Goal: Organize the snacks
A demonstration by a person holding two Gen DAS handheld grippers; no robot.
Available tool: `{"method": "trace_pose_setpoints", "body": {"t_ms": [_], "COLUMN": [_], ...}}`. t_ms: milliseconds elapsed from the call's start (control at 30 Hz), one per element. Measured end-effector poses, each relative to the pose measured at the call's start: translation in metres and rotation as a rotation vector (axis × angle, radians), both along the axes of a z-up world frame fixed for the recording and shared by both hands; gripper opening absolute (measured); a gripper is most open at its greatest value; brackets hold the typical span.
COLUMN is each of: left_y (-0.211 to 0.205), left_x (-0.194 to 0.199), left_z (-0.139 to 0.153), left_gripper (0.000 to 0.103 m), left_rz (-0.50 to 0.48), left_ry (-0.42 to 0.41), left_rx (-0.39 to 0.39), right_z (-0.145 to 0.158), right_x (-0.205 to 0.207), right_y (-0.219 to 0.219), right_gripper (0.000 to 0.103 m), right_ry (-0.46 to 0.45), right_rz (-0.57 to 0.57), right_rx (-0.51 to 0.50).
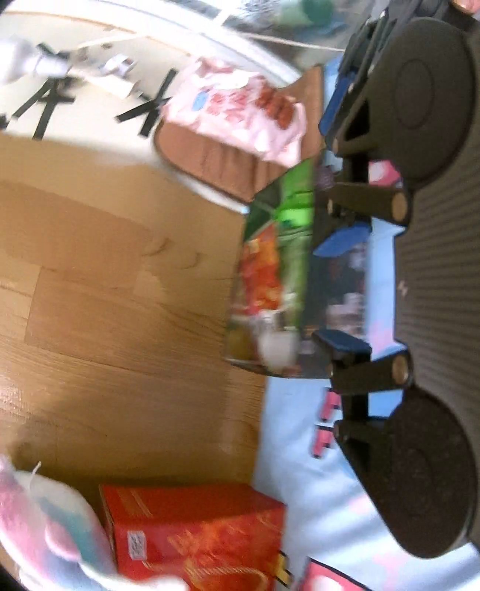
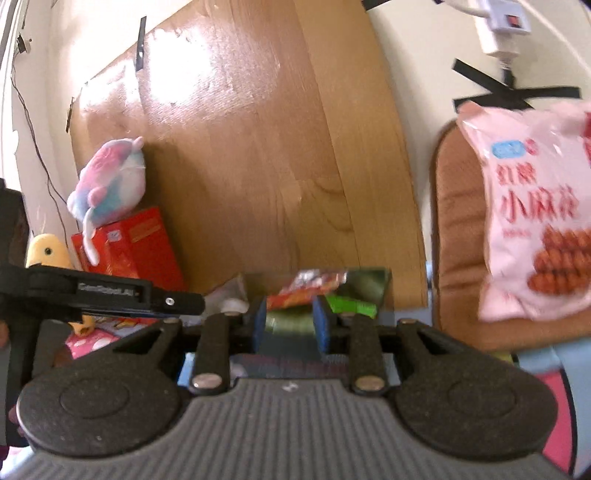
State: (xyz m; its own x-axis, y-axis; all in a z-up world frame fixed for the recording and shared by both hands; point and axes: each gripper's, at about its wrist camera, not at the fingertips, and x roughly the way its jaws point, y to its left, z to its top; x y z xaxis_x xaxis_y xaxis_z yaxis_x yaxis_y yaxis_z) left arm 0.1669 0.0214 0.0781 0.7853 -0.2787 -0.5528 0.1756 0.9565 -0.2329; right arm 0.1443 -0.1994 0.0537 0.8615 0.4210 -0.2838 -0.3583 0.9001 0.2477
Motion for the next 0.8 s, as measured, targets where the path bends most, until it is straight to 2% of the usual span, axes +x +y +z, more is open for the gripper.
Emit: {"method": "trace_pose_setpoints", "body": {"t_ms": [100,233,367,433,467,500,633,800], "left_y": [-0.005,-0.008,-0.012,-0.012,-0.012,-0.012,-0.014,-0.013], "left_x": [-0.031,-0.066,-0.098,-0.109,-0.113,-0.115,-0.108,-0.076], "left_z": [-0.008,-0.022,-0.033,-0.039,-0.042,-0.044,-0.053,-0.075], "left_gripper": [0.046,0.053,0.058,0.059,0.059,0.059,0.059,0.059], "left_rz": [0.012,0.032,0.055,0.062,0.068,0.074,0.106,0.112], "left_ry": [0.017,0.047,0.046,0.06,0.065,0.066,0.054,0.0], "left_rx": [0.038,0.062,0.099,0.092,0.095,0.104,0.131,0.122], "right_z": [-0.011,-0.027,-0.037,-0.038,-0.037,-0.037,-0.037,-0.041], "right_x": [-0.025,-0.054,-0.08,-0.094,-0.1,-0.107,-0.117,-0.086], "right_y": [-0.003,-0.005,-0.004,-0.003,-0.002,-0.001,0.003,0.007], "right_gripper": [0.035,0.035,0.037,0.044,0.052,0.056,0.056,0.058], "right_ry": [0.057,0.151,0.204,0.212,0.208,0.201,0.157,0.136], "right_rz": [-0.027,-0.044,-0.052,-0.051,-0.054,-0.058,-0.068,-0.1], "right_rx": [0.005,0.051,0.061,0.067,0.066,0.062,0.026,-0.015]}}
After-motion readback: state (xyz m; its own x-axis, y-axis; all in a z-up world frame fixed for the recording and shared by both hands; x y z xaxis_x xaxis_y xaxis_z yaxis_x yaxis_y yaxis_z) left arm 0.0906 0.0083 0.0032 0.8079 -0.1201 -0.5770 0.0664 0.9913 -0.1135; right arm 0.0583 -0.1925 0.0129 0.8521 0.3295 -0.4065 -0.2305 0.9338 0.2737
